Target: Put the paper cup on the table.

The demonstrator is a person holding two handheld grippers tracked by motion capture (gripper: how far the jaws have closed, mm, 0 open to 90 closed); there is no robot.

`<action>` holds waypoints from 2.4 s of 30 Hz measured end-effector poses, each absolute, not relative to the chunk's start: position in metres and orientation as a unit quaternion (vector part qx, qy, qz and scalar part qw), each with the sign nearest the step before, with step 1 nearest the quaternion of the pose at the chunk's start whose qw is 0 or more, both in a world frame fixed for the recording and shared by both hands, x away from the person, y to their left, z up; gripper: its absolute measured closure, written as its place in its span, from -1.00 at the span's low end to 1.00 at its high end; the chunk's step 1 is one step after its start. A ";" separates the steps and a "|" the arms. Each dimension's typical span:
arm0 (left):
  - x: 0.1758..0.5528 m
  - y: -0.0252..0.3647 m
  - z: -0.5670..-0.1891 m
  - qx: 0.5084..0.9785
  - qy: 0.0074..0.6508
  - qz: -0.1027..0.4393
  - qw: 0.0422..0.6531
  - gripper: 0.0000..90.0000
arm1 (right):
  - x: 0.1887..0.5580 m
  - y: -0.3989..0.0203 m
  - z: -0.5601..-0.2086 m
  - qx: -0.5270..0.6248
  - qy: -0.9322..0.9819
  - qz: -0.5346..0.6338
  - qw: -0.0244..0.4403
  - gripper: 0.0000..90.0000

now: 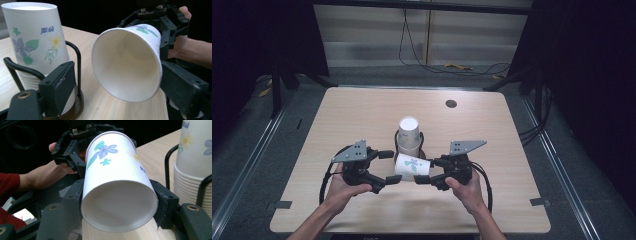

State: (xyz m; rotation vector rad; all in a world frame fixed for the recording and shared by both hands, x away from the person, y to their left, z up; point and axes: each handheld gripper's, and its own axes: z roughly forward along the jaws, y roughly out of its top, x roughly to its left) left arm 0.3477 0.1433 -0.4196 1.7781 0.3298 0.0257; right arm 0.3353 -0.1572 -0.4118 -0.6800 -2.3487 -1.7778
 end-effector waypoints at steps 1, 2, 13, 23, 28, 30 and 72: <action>0.347 0.142 -0.419 0.773 0.147 0.013 0.616 -0.71 | 0.335 -0.157 -0.411 -0.223 -0.776 -0.587 0.060 -0.18; 0.347 0.142 -0.419 0.775 0.148 0.015 0.614 -0.75 | 0.336 -0.156 -0.411 -0.222 -0.776 -0.587 0.061 -0.18; 0.345 0.136 -0.422 0.768 0.136 -0.008 0.626 -0.65 | 0.333 -0.152 -0.413 -0.216 -0.778 -0.586 0.064 -0.18; 0.345 0.134 -0.424 0.770 0.126 -0.024 0.625 -0.52 | 0.334 -0.150 -0.415 -0.213 -0.779 -0.586 0.070 -0.18; 0.346 0.134 -0.425 0.767 0.126 -0.030 0.629 -0.52 | 0.333 -0.150 -0.415 -0.214 -0.777 -0.587 0.071 -0.18; 0.346 0.134 -0.425 0.767 0.126 -0.031 0.629 -0.52 | 0.333 -0.150 -0.414 -0.213 -0.777 -0.587 0.071 -0.18; 0.354 0.141 -0.426 0.771 0.153 -0.041 0.617 -0.40 | 0.335 -0.149 -0.422 -0.251 -0.798 -0.548 0.016 -0.66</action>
